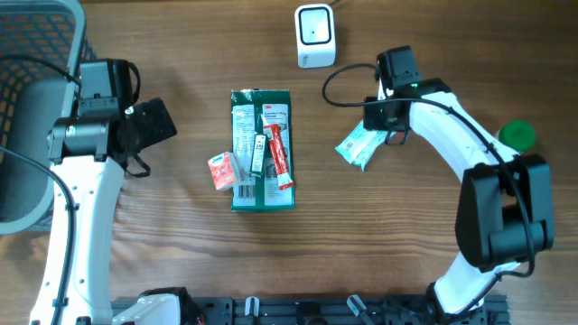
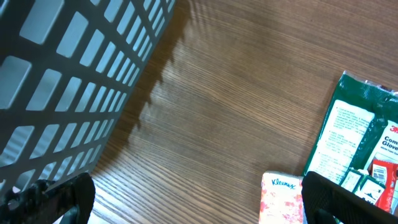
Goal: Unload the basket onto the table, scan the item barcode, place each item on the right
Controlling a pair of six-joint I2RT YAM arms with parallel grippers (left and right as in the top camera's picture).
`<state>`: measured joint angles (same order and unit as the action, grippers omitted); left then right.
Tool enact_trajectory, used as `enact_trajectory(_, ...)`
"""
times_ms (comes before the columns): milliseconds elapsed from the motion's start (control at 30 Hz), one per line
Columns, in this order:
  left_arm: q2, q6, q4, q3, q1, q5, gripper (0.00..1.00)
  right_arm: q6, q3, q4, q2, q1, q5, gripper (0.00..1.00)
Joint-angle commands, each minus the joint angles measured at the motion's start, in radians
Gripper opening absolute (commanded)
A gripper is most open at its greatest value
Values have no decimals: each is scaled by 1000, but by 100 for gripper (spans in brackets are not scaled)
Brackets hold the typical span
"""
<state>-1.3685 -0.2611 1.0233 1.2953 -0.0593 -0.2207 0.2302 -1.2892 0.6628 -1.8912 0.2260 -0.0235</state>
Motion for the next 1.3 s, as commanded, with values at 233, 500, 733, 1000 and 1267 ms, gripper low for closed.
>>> enact_trajectory(233, 13, -9, -2, 16, -5, -16, 100, 5, -11, 111, -16, 1, 116, 45)
enact_trajectory(500, 13, -9, -2, 16, -5, -16, 100, -76, -11, 233, -16, 2, 289, 51)
enact_trajectory(733, 13, -9, -2, 16, -5, -16, 100, -100, -11, 306, -16, 2, 313, 54)
enact_trajectory(1000, 13, -9, -2, 16, -5, -16, 100, -98, -11, 326, -16, 2, 313, 55)
enact_trajectory(1267, 13, -9, -2, 16, -5, -16, 100, -153, -116, 375, 55, -7, 304, 55)
